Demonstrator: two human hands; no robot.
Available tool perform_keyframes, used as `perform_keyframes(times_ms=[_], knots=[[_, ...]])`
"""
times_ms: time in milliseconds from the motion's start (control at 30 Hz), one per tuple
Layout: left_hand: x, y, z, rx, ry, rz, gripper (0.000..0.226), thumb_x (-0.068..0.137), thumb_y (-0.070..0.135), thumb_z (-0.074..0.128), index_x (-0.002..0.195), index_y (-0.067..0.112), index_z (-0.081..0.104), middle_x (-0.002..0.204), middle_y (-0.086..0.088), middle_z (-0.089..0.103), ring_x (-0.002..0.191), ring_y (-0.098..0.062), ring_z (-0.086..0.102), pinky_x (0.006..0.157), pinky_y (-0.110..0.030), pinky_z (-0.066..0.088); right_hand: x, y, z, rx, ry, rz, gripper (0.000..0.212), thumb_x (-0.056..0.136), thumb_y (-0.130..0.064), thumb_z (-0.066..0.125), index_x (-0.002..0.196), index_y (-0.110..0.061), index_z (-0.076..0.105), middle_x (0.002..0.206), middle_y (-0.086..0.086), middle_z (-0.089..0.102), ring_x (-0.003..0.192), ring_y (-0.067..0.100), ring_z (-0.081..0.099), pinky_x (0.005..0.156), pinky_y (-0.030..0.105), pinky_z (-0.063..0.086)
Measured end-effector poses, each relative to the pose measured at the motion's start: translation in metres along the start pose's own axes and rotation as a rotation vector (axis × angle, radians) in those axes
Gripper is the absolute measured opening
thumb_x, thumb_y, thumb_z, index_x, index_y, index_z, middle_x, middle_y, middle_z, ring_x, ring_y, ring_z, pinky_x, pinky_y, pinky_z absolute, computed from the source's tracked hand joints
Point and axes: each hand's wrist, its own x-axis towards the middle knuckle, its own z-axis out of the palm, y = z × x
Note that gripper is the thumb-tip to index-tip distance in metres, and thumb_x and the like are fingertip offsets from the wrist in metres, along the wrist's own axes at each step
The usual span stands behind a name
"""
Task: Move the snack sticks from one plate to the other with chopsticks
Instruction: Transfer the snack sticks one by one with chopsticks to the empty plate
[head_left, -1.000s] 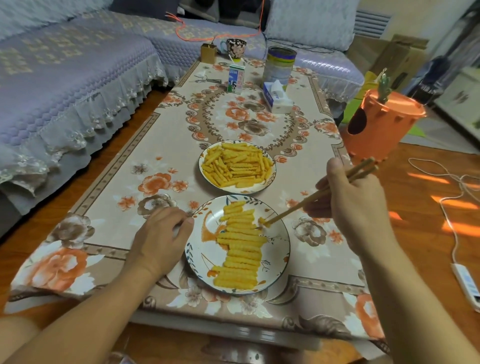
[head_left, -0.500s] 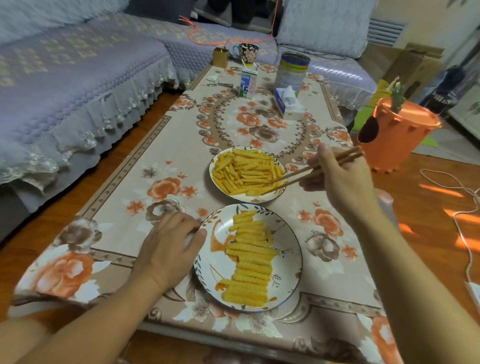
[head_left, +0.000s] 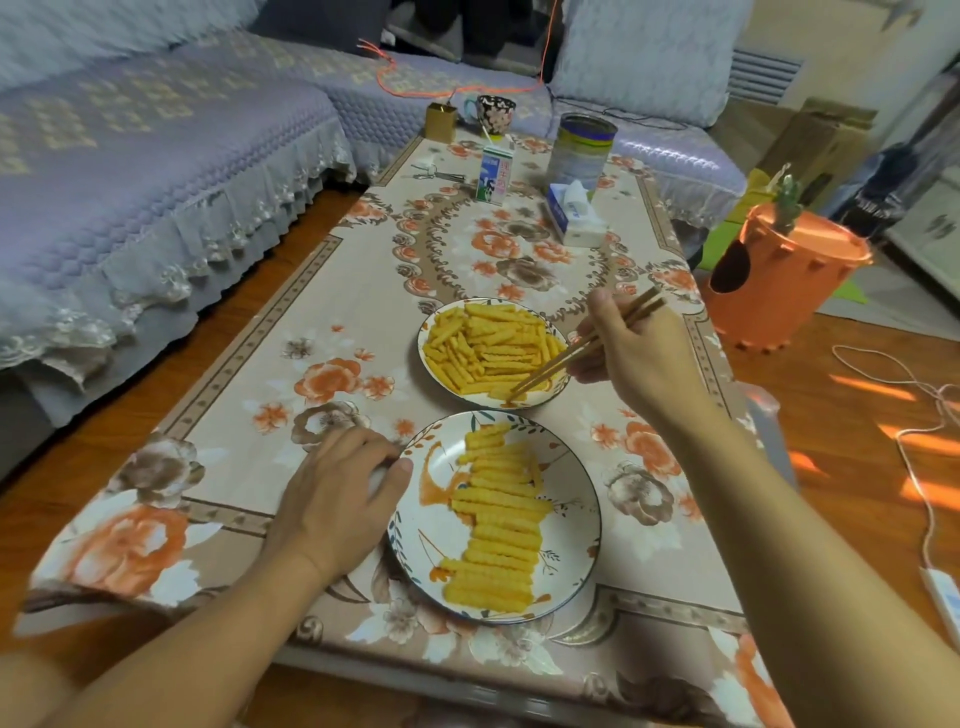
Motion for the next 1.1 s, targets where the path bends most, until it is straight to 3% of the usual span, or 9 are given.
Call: perform_keyframes(times_ms=[133, 433, 600, 800, 1100], knots=[[0.000, 0.001, 0.000, 0.011, -0.003, -0.011, 0.060, 0.090, 0.062, 0.028, 0.106, 0.022, 0.070, 0.106, 0.010, 0.060, 0.108, -0.015, 0.049, 0.082, -0.036, 0.046, -0.004, -0.008, -0.007, 0.060, 0.044, 0.035, 0.050, 0.109, -0.039, 0.044, 0.084, -0.002, 0.067, 0.074, 0.022, 0.073, 0.063, 0.032, 0.075, 0.066, 0.053, 0.064], [0.000, 0.003, -0.002, 0.014, -0.007, -0.006, 0.062, 0.088, 0.063, 0.027, 0.106, 0.022, 0.070, 0.104, 0.012, 0.057, 0.107, -0.013, 0.047, 0.079, -0.033, 0.039, -0.060, -0.031, -0.062, 0.184, 0.200, 0.241, 0.055, 0.108, -0.043, 0.043, 0.090, 0.005, 0.064, 0.074, 0.023, 0.069, 0.053, 0.026, 0.072, 0.050, 0.034, 0.062], [0.000, 0.002, 0.000, 0.014, -0.014, -0.005, 0.062, 0.088, 0.063, 0.026, 0.106, 0.022, 0.069, 0.103, 0.012, 0.054, 0.108, -0.014, 0.048, 0.081, -0.035, 0.040, -0.077, -0.014, -0.047, 0.126, 0.204, 0.236, 0.055, 0.108, -0.042, 0.045, 0.089, 0.005, 0.066, 0.071, 0.023, 0.072, 0.056, 0.028, 0.074, 0.058, 0.041, 0.064], [0.001, 0.000, 0.001, -0.005, -0.012, -0.012, 0.061, 0.088, 0.063, 0.026, 0.107, 0.024, 0.069, 0.105, 0.011, 0.057, 0.107, -0.012, 0.047, 0.080, -0.033, 0.038, -0.068, -0.021, -0.060, 0.222, 0.278, 0.143, 0.051, 0.108, -0.037, 0.045, 0.093, 0.007, 0.065, 0.073, 0.022, 0.071, 0.060, 0.031, 0.074, 0.054, 0.034, 0.063], [0.002, -0.001, 0.000, -0.003, 0.006, -0.003, 0.056, 0.089, 0.062, 0.028, 0.104, 0.027, 0.069, 0.104, 0.014, 0.058, 0.104, -0.009, 0.046, 0.078, -0.032, 0.038, -0.006, 0.004, -0.007, 0.039, 0.056, 0.023, 0.045, 0.109, -0.037, 0.046, 0.091, -0.005, 0.072, 0.075, 0.017, 0.074, 0.066, 0.030, 0.075, 0.071, 0.052, 0.064]])
